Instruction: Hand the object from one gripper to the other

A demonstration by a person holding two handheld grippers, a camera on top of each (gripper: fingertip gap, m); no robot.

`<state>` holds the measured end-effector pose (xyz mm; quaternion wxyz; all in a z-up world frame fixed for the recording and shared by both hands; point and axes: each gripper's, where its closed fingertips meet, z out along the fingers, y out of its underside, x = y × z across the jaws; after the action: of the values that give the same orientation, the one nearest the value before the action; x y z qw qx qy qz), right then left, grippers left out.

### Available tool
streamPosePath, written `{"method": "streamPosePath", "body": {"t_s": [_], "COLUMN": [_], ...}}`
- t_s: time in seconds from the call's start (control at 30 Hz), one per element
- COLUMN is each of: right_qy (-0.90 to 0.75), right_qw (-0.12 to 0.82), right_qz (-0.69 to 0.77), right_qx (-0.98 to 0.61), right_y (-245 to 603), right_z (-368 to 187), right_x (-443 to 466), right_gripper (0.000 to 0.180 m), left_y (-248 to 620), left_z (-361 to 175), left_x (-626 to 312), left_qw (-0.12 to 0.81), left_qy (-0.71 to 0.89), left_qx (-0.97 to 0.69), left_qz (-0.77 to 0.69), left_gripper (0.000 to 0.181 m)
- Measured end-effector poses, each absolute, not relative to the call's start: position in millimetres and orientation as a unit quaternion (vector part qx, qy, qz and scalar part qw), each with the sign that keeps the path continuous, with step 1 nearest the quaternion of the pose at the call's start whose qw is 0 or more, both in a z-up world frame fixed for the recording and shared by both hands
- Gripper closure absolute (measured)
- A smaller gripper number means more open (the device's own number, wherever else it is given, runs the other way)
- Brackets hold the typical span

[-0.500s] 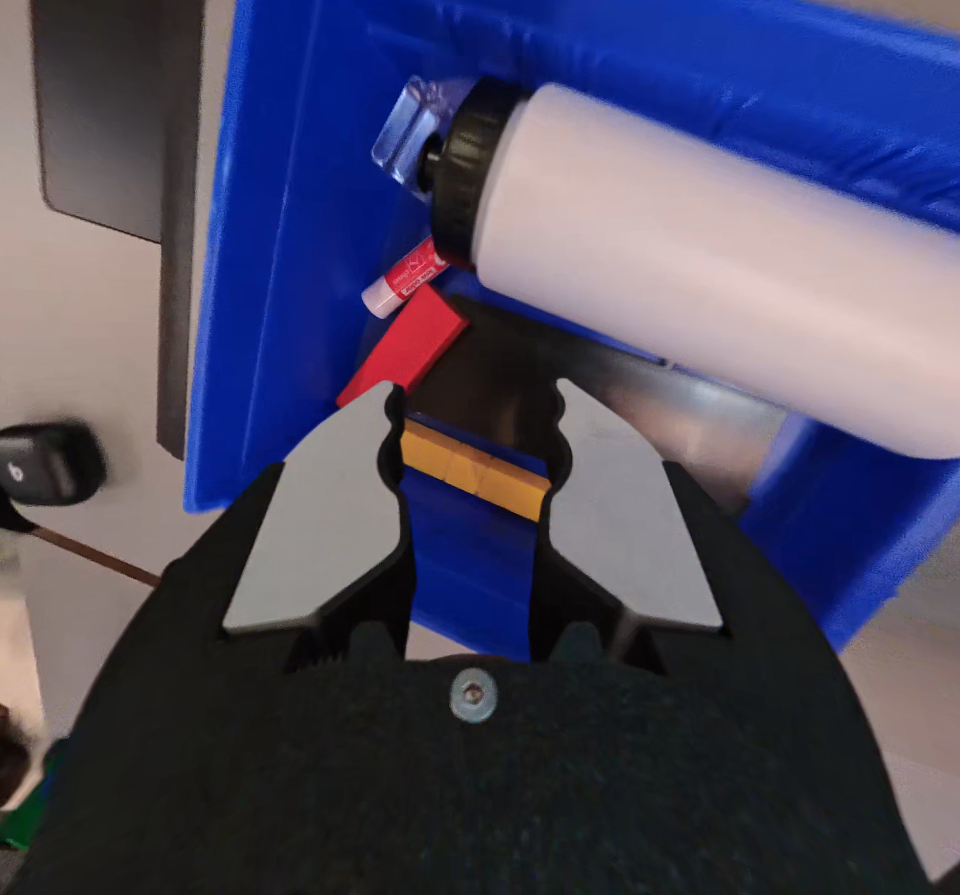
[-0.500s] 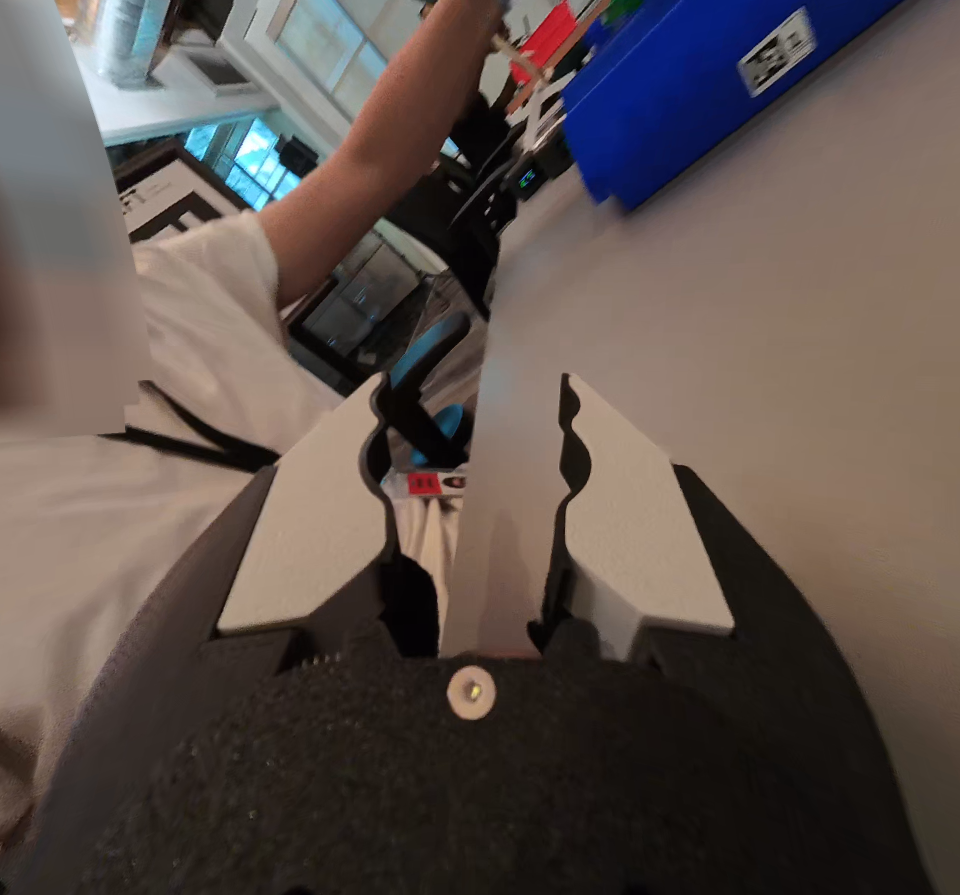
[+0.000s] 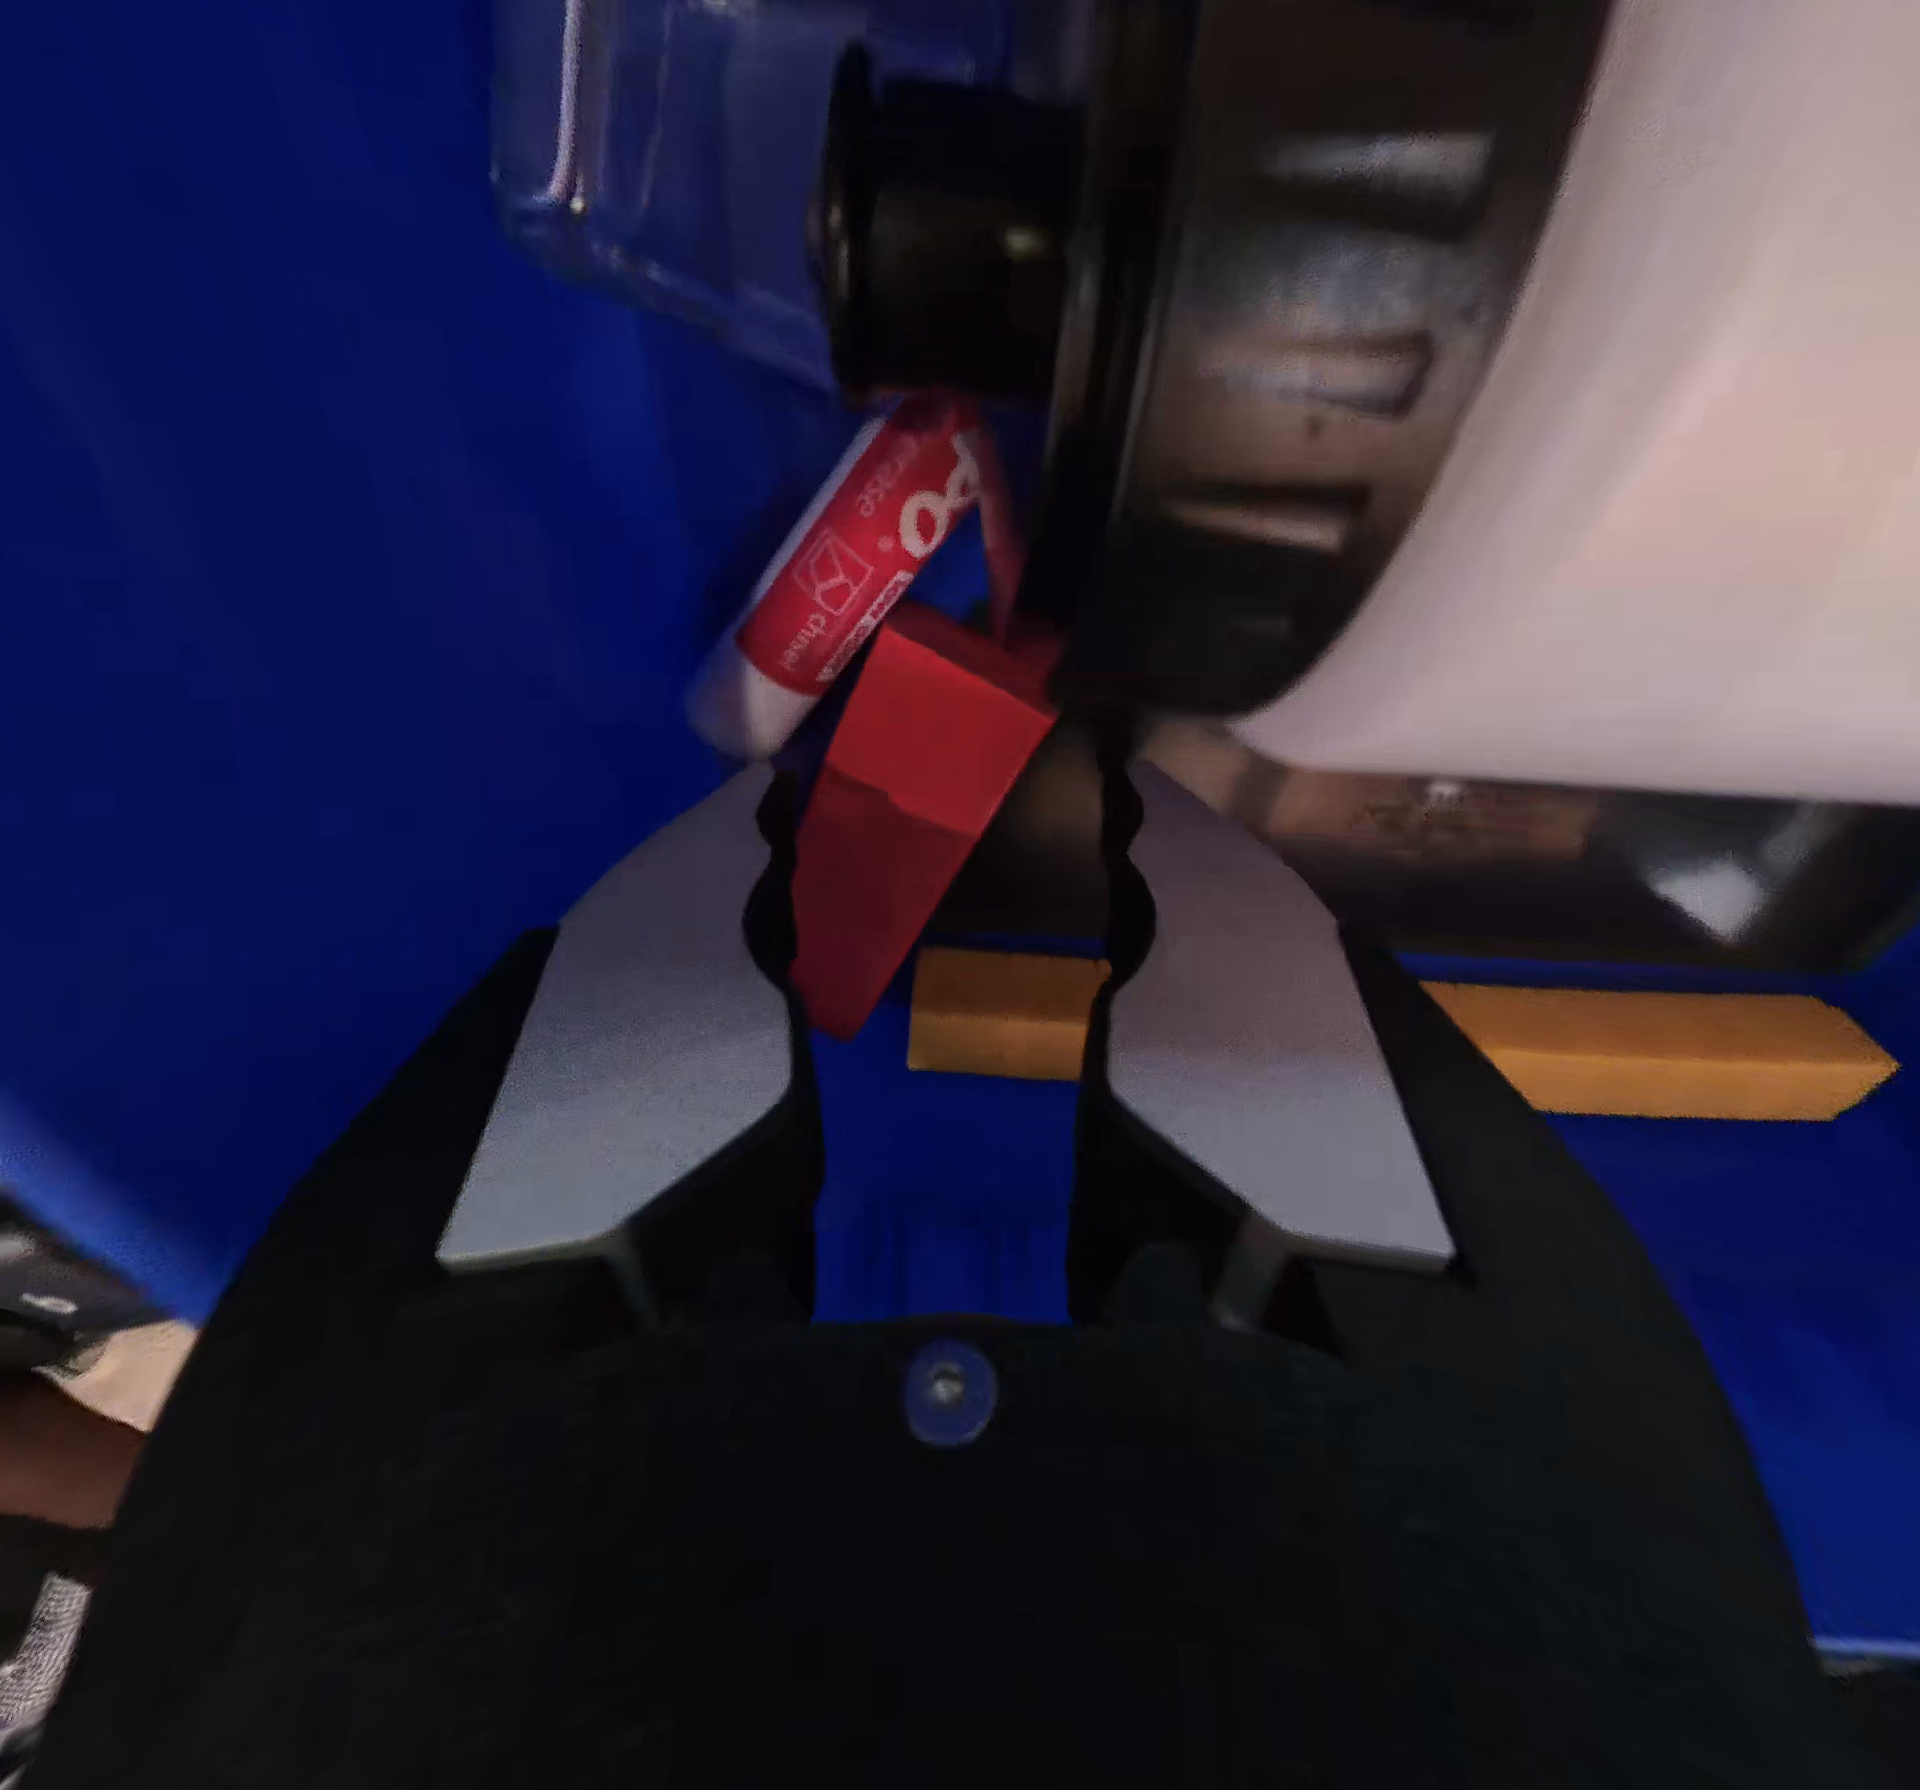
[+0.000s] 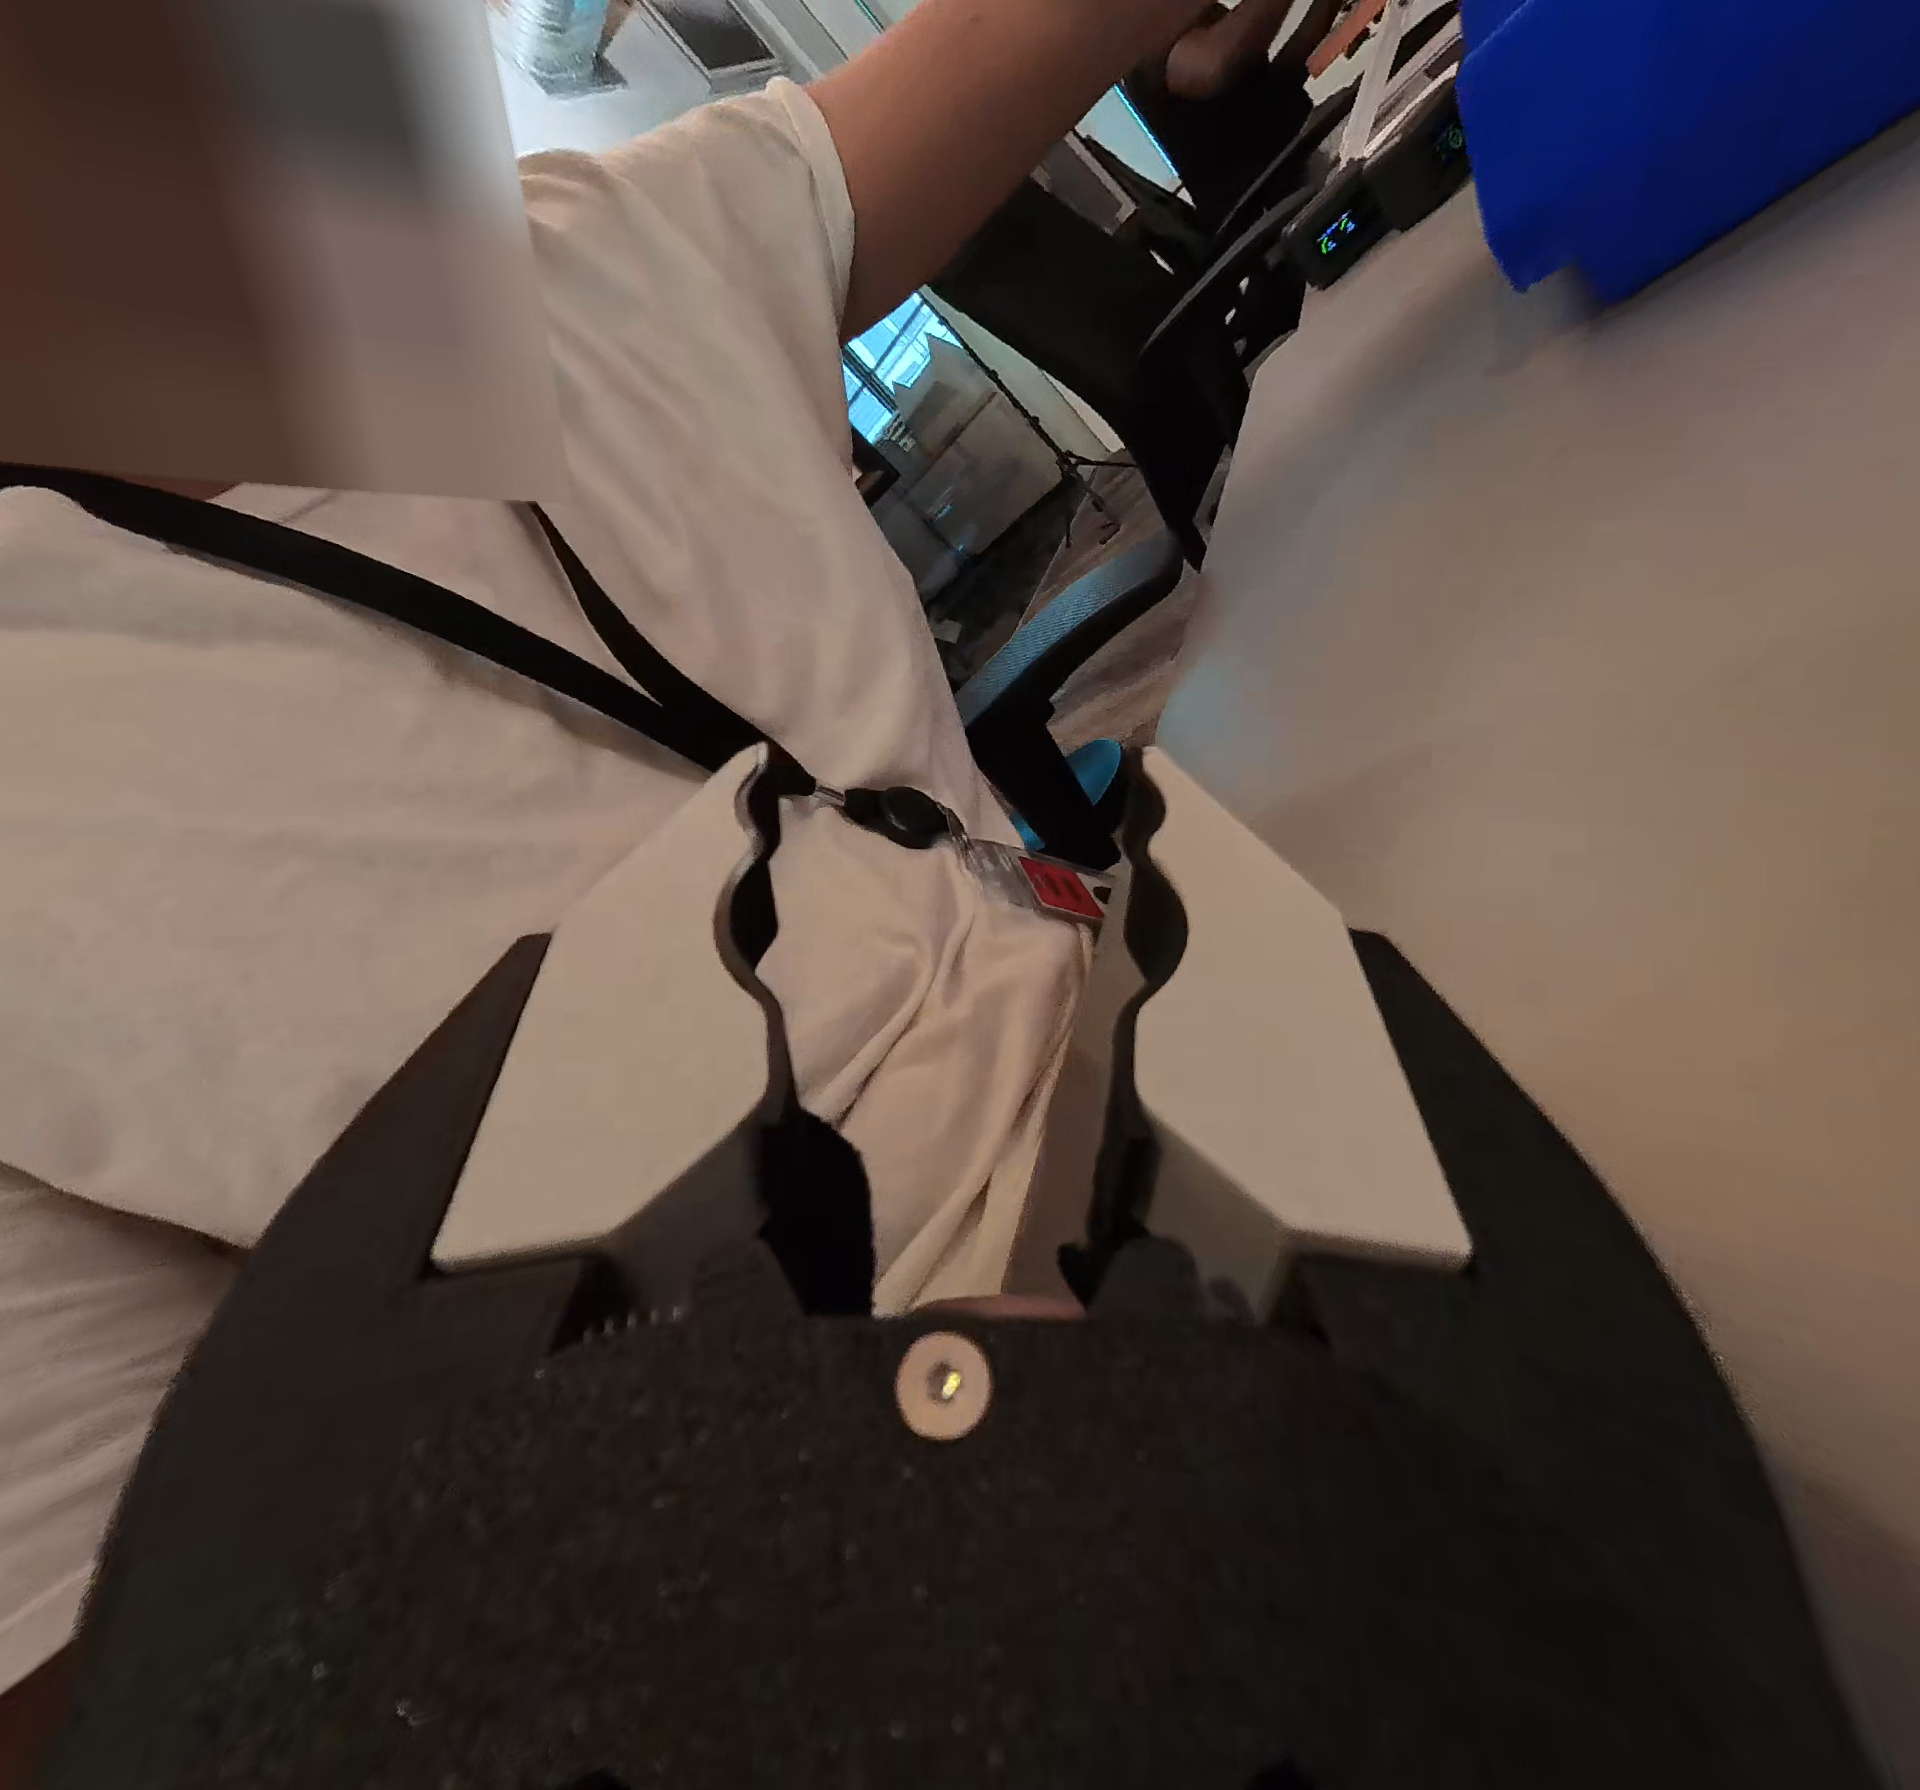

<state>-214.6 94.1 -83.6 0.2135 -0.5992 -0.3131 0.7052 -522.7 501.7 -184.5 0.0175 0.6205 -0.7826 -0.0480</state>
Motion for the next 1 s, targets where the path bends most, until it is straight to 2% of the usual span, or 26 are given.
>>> {"method": "streamPosePath", "body": {"t_s": [0.07, 0.23, 0.37, 0.57, 0.6, 0.67, 0.73, 1.0], "right_qy": [-0.307, -0.297, -0.284, -0.263, -0.268, -0.271, -0.271, -0.256], "right_qw": [0.207, 0.196, 0.222, 0.335, 0.349, 0.374, 0.393, 0.41], "right_qz": [0.71, 0.723, 0.703, 0.618, 0.603, 0.581, 0.569, 0.532], "right_qx": [-0.599, -0.592, -0.613, -0.66, -0.666, -0.67, -0.669, -0.695], "right_y": [98, 104, 131, 196, 201, 207, 208, 202], "right_z": [-84, -81, -86, -86, -86, -84, -80, -91], "right_x": [-215, -216, -215, -215, -216, -218, -221, -204], "right_gripper": [0.114, 0.114, 0.113, 0.114, 0.114, 0.114, 0.114, 0.114], "left_y": [500, 504, 509, 494, 484, 460, 441, 390], "left_z": [-186, -179, -136, -56, -45, -15, 2, -13], "left_x": [-519, -522, -518, -490, -484, -463, -451, -431], "left_qw": [0.021, -0.021, -0.105, -0.288, -0.311, -0.37, -0.412, -0.411], "left_qy": [-0.779, -0.782, -0.74, -0.595, -0.578, -0.537, -0.506, -0.461], "left_qx": [0.626, 0.618, 0.662, 0.743, 0.741, 0.721, 0.708, 0.74], "left_qz": [-0.036, -0.069, -0.058, 0.108, 0.142, 0.236, 0.27, 0.268], "left_gripper": [0.136, 0.141, 0.146, 0.149, 0.181, 0.181, 0.181, 0.181]}}
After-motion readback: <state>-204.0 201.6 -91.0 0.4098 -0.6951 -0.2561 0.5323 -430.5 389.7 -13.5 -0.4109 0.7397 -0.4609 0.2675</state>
